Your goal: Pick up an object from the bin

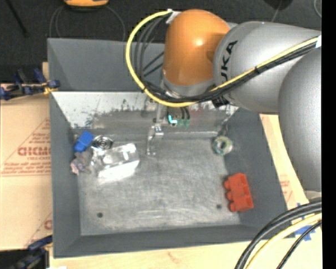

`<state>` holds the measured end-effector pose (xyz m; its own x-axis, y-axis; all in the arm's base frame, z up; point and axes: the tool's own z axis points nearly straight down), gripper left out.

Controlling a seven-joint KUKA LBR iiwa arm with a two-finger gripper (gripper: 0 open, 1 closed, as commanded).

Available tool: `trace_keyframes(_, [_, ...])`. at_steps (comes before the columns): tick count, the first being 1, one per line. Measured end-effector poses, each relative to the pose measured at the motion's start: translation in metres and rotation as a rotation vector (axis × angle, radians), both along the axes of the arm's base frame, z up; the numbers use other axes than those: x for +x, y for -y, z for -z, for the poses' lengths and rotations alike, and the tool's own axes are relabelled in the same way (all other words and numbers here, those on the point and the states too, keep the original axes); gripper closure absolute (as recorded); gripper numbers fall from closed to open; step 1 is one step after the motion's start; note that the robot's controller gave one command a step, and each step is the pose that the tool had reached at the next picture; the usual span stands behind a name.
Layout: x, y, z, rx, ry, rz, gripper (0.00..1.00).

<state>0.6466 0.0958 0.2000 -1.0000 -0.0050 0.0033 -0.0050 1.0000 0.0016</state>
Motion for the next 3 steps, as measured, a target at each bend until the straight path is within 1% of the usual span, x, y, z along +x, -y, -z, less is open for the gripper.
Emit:
trace_keyframes(1, [0.002, -0.058, 0.101, -0.001, 0.014, -0.027, 0.00])
trace_keyframes(2, [-0.042, -0.068, 0.096, -0.001, 0.008, -0.486, 0.00])
trace_keyframes(3, [-0.041, -0.069, 0.096, 0.002, 0.010, -0.482, 1.00])
